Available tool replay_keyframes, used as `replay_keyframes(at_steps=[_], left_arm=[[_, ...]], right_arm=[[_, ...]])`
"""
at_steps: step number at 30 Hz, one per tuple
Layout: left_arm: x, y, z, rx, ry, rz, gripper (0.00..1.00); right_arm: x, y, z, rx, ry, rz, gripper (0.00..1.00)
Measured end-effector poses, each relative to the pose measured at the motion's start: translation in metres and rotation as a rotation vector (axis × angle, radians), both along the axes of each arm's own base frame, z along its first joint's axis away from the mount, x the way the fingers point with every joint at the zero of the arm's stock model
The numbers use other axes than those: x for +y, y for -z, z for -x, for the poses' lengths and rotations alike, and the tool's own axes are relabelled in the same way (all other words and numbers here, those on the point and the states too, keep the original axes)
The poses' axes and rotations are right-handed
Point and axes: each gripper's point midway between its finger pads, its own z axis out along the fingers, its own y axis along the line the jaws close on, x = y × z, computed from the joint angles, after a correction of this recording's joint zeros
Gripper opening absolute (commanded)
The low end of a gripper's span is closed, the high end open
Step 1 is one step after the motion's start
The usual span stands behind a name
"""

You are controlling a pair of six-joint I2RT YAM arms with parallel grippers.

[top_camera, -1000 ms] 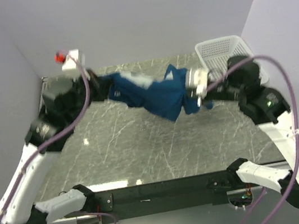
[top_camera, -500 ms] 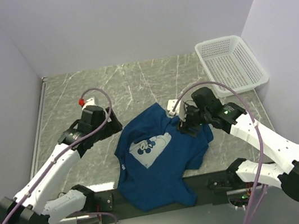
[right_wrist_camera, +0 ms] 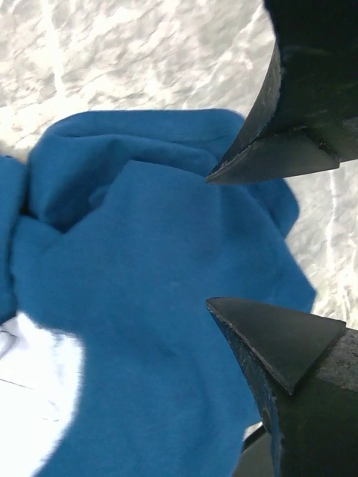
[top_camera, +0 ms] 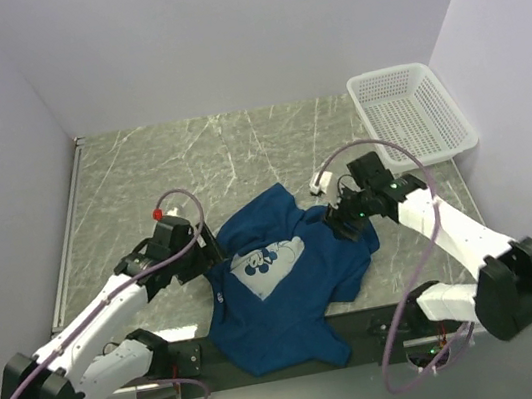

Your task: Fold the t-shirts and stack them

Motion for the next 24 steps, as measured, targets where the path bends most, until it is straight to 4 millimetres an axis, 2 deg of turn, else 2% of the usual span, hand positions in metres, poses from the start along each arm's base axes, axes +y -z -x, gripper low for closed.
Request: replay_keyframes(at_steps=[4, 8, 11, 14, 19, 21, 23, 24], left_arm=[[0.001, 0.013, -0.026, 0.019, -0.033, -0.067, 0.76], [-0.006, 0.021, -0.076, 0.02, -0.01, -0.13, 0.69], [-0.026, 0.026, -0.114, 0.021, 0.082, -0.15, 0.69], [-0.049, 0.032, -0.143, 0.016, 0.209, -0.154, 0.68], [-0.072, 0.047, -0.175, 0.019, 0.355, -0.178, 0.63], [-0.081, 0.052, -0.188, 0.013, 0.402, -0.175, 0.54], [-0.091, 0.058, -0.197, 0.012, 0.449, -0.163, 0.5], [-0.094, 0.059, -0.198, 0.013, 0.467, -0.156, 0.42]], right_arm=[[0.015, 0.001, -0.016, 0.075, 0.019, -0.039, 0.68], [0.027, -0.004, -0.028, 0.09, 0.02, -0.092, 0.68], [0.028, -0.004, -0.026, 0.104, 0.026, -0.114, 0.68], [0.021, -0.005, -0.029, 0.112, 0.056, -0.135, 0.68], [0.01, -0.007, -0.034, 0.11, 0.097, -0.161, 0.68], [0.011, -0.007, -0.033, 0.114, 0.094, -0.167, 0.68], [0.011, -0.008, -0.033, 0.115, 0.093, -0.173, 0.68], [0.011, -0.008, -0.033, 0.115, 0.093, -0.176, 0.68]])
